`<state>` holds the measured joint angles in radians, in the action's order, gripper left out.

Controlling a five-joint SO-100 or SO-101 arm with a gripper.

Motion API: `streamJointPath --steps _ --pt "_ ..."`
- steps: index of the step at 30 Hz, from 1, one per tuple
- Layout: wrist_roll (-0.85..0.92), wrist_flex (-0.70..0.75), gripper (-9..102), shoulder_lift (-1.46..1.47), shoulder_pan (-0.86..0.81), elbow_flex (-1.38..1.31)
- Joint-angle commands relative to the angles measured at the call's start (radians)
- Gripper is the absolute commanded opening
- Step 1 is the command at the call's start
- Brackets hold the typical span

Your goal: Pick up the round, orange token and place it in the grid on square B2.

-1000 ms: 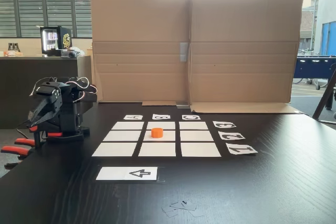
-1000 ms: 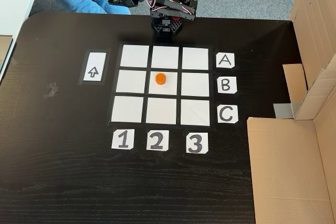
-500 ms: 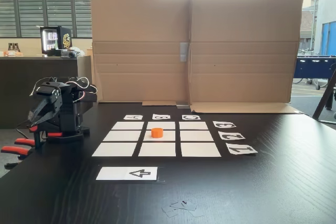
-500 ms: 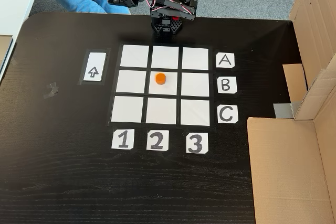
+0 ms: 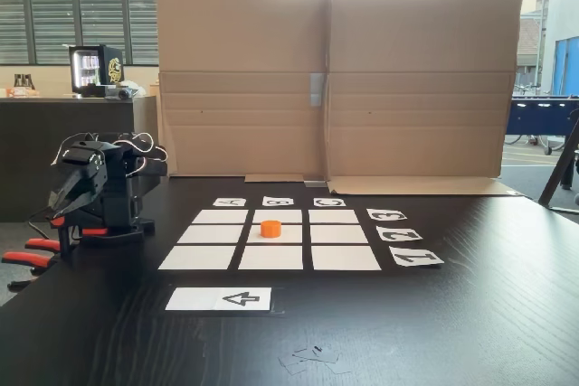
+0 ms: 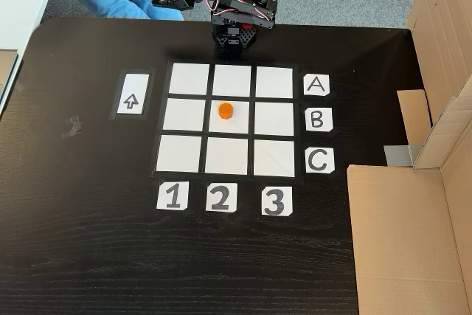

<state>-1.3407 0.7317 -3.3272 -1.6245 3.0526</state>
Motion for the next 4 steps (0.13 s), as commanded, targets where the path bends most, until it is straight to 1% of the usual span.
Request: streamJointPath --steps 1,4 --pt "-0.003 -0.014 -1 -0.002 0.000 -0.002" --pt "-0.003 -0.014 -1 -0.002 0.000 -0.002"
